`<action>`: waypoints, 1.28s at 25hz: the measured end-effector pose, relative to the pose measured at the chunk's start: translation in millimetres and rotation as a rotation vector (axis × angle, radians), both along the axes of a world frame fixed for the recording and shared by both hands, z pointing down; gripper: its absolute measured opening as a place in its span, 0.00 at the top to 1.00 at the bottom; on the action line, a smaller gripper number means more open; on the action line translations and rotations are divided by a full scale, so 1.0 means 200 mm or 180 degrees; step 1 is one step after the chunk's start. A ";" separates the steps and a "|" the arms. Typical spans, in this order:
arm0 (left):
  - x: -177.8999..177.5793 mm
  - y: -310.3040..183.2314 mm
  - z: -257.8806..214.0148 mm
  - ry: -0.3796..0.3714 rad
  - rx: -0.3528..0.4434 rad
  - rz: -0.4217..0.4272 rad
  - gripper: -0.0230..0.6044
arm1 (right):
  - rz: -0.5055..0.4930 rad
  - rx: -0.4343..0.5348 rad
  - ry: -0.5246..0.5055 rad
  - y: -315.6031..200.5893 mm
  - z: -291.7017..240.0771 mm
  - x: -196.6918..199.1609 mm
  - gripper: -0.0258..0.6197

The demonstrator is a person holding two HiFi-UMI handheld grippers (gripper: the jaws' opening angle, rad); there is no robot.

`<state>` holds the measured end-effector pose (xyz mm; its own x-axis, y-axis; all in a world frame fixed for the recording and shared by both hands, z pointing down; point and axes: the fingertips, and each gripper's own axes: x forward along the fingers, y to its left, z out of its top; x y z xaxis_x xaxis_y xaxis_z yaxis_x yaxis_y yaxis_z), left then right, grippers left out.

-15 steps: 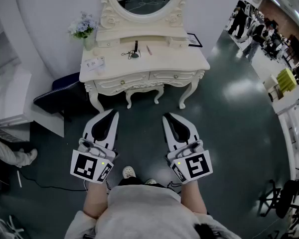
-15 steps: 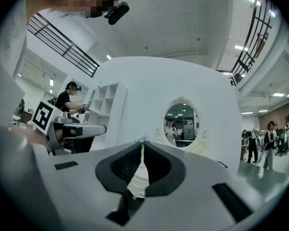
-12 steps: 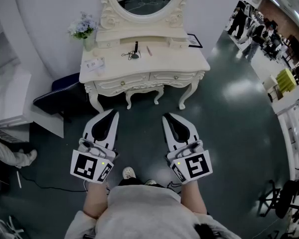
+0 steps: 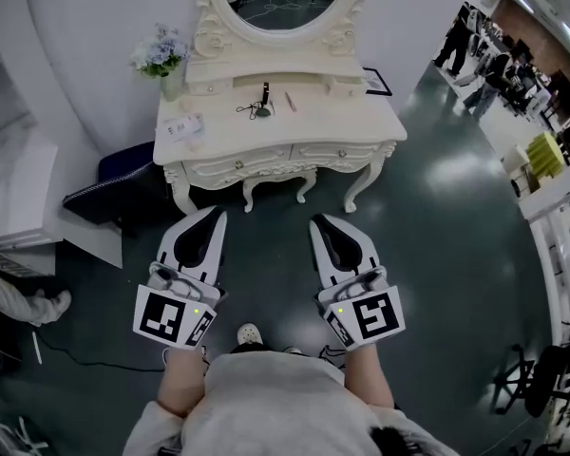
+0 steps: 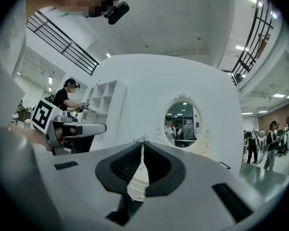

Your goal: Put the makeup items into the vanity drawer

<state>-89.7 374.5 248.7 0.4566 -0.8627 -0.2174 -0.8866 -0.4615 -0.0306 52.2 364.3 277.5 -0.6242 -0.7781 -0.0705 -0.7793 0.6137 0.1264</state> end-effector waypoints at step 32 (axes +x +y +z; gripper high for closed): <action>-0.10 -0.71 0.02 0.0065 0.0047 -0.0014 0.94 | -0.0049 -0.0076 -0.0170 -0.73 0.04 -0.06 0.91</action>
